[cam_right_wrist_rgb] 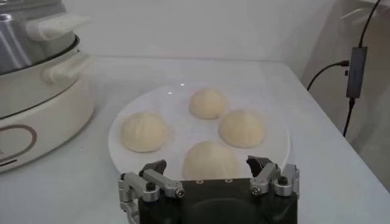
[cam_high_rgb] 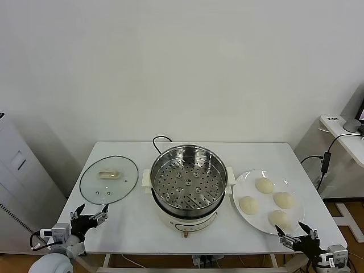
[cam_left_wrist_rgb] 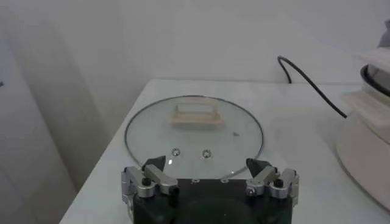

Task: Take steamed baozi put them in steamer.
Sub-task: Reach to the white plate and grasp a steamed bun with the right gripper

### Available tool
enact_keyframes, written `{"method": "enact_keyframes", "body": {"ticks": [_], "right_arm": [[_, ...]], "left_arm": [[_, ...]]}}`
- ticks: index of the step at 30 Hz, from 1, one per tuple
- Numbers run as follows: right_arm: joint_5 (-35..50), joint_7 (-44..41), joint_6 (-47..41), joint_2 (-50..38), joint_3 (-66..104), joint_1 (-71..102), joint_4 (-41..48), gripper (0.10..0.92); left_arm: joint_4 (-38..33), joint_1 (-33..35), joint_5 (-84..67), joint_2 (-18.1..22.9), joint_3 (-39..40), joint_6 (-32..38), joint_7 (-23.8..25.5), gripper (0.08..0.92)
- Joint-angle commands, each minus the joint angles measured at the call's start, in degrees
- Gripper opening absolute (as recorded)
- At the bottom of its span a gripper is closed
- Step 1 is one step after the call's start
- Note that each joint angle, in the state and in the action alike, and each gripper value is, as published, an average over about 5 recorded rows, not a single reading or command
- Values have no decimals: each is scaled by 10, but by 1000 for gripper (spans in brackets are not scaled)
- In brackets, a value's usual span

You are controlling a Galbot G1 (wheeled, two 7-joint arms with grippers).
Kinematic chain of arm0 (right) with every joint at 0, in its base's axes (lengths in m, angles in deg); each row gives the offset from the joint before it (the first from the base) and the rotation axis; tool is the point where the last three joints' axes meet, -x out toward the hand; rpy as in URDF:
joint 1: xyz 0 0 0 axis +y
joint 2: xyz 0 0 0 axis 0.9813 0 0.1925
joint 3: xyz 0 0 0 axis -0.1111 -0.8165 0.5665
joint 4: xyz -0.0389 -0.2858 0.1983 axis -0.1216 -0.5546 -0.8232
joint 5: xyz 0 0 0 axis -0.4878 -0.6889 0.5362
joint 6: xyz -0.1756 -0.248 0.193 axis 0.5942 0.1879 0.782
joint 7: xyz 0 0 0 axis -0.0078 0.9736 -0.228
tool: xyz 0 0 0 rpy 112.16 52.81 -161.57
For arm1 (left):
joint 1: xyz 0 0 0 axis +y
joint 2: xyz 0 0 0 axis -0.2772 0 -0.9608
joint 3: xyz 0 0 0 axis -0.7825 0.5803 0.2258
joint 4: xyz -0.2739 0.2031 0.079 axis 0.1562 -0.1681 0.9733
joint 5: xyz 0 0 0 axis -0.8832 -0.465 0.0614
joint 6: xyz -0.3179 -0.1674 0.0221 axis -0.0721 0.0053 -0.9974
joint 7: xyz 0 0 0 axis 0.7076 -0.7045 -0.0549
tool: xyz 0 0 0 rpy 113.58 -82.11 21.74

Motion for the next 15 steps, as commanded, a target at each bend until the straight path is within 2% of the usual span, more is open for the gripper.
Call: {"method": "enact_keyframes", "body": {"ticks": [1, 3, 5, 15], "right_arm": [[-8, -6, 3, -1, 2, -1, 0, 823], [-31, -15, 10, -1, 8, -7, 2, 823], [-91, -26, 23, -4, 18, -24, 5, 823], [-499, -48, 93, -73, -31, -220, 82, 823]], "left_arm": [[-3, 1, 0, 1, -2, -1, 0, 823], [-5, 2, 0, 1, -2, -1, 0, 823], [-6, 3, 0, 1, -2, -2, 0, 823], [-13, 1, 11, 7, 0, -7, 0, 823]]}}
